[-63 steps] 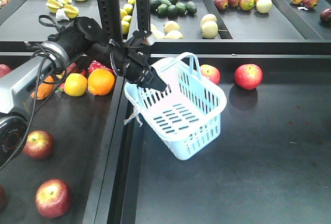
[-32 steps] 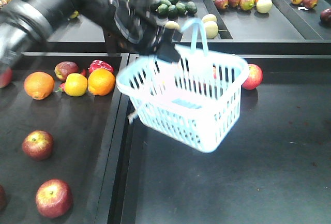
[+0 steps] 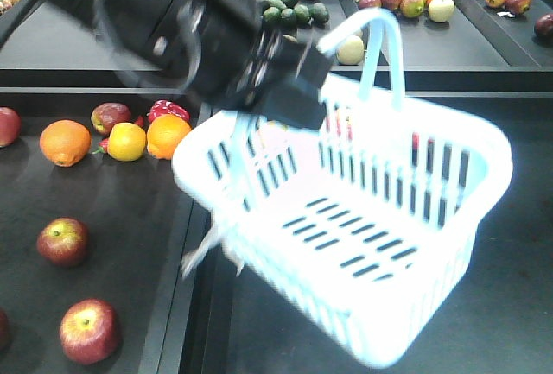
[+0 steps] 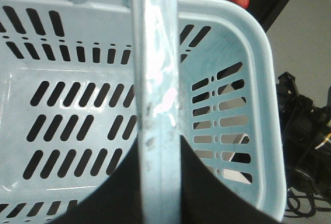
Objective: Pick three apples into basket with both arms
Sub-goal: 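Pull the held basket toward the robot and hold it low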
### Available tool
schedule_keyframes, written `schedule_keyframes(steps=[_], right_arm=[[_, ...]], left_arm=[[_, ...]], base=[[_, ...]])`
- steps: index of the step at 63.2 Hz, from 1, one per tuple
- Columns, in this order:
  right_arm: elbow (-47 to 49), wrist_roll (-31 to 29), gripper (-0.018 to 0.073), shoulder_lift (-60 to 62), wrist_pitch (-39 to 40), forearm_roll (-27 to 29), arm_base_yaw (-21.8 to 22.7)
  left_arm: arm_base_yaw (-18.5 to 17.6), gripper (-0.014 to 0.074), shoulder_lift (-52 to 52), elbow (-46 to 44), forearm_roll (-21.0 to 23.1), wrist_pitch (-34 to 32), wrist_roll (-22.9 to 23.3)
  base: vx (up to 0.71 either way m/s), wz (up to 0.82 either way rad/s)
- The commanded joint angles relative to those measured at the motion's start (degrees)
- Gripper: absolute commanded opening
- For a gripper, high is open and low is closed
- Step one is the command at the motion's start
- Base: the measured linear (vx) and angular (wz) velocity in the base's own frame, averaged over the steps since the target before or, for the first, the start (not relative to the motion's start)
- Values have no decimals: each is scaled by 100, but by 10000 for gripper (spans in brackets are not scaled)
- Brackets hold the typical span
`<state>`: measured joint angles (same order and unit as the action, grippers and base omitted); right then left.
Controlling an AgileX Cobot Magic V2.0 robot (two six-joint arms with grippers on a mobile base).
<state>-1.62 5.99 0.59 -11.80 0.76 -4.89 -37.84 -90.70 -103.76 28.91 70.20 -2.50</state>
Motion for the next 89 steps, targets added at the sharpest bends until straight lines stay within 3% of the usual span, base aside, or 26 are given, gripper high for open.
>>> schedule_keyframes(steps=[1, 11, 18, 31, 36, 46, 51, 61, 80, 89], right_arm=[[-84, -47, -4, 63, 395, -36, 27], [-84, -47, -4, 63, 395, -36, 27], [-84, -47, -4, 63, 395, -36, 27], [-84, -47, -4, 63, 395, -36, 27], [-84, -47, -4, 63, 395, -36, 27], [-84, -47, -4, 63, 395, -36, 27], [-84, -47, -4, 63, 395, -36, 27], [-84, -47, -4, 63, 395, -36, 27], [-84, -47, -4, 63, 395, -36, 27], [-84, -47, -4, 63, 395, -36, 27]], left_arm=[[-245, -7, 780, 662, -2, -1063, 281], [-643, -7, 1621, 2142, 9, -2111, 412], [-918, -7, 2215, 3165, 9, -3188, 680], [-1016, -7, 2846, 4337, -19, -4309, 911], [-1016, -7, 2922, 4605, -258, -4569, 930], [-1016, -7, 2888, 4794, -844, -4677, 1260], [-1016, -7, 2887, 4794, -1391, -4682, 1417], [-1016, -7, 2906, 4782, -2034, -4630, 1996], [-1016, -7, 2906, 4782, -2075, -4531, 2076], [-1016, -7, 2973, 4782, -1794, -4532, 2088]], base=[[0, 0], [0, 0], [0, 0], [0, 0], [0, 0], [0, 0], [0, 0], [0, 0], [0, 0], [0, 0]])
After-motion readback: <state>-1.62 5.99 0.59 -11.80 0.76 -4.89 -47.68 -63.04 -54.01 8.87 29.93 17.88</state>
